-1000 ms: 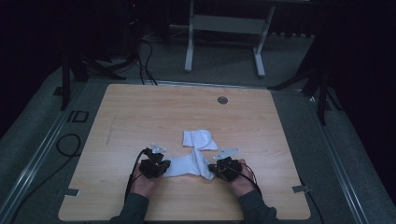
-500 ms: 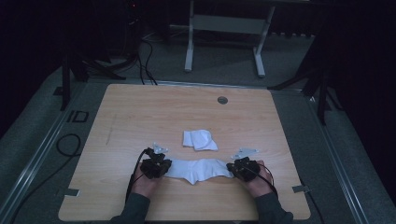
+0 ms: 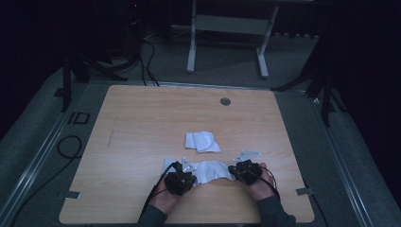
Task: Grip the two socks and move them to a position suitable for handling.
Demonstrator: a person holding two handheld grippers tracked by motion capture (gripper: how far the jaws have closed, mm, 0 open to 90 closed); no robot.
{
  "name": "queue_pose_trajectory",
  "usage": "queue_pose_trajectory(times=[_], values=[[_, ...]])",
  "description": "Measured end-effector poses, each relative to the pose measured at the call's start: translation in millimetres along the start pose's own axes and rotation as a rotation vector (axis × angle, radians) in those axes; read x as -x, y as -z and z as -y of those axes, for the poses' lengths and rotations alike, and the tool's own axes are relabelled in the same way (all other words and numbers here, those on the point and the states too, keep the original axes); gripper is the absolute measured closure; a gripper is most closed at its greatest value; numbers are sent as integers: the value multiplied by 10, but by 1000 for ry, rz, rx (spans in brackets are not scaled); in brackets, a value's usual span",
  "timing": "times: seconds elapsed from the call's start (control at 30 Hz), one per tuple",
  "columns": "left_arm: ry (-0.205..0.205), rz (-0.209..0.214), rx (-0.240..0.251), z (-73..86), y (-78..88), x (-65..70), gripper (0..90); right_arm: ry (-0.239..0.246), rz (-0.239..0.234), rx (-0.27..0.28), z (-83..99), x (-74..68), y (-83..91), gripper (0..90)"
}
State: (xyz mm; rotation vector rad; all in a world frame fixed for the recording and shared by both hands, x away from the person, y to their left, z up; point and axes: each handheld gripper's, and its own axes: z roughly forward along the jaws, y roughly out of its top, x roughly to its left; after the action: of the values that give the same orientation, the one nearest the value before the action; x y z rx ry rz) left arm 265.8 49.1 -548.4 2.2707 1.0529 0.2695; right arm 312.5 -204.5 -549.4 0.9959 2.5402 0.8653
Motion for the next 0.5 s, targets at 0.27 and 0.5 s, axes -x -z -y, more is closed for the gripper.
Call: queue_pose_trajectory(times=[0.27, 0.5], values=[[40, -60, -11, 53, 65, -177, 893, 0, -2, -2, 21, 6, 20, 884], [53, -112, -20, 72, 102, -286, 889, 20, -18, -15, -3, -31, 15, 881]])
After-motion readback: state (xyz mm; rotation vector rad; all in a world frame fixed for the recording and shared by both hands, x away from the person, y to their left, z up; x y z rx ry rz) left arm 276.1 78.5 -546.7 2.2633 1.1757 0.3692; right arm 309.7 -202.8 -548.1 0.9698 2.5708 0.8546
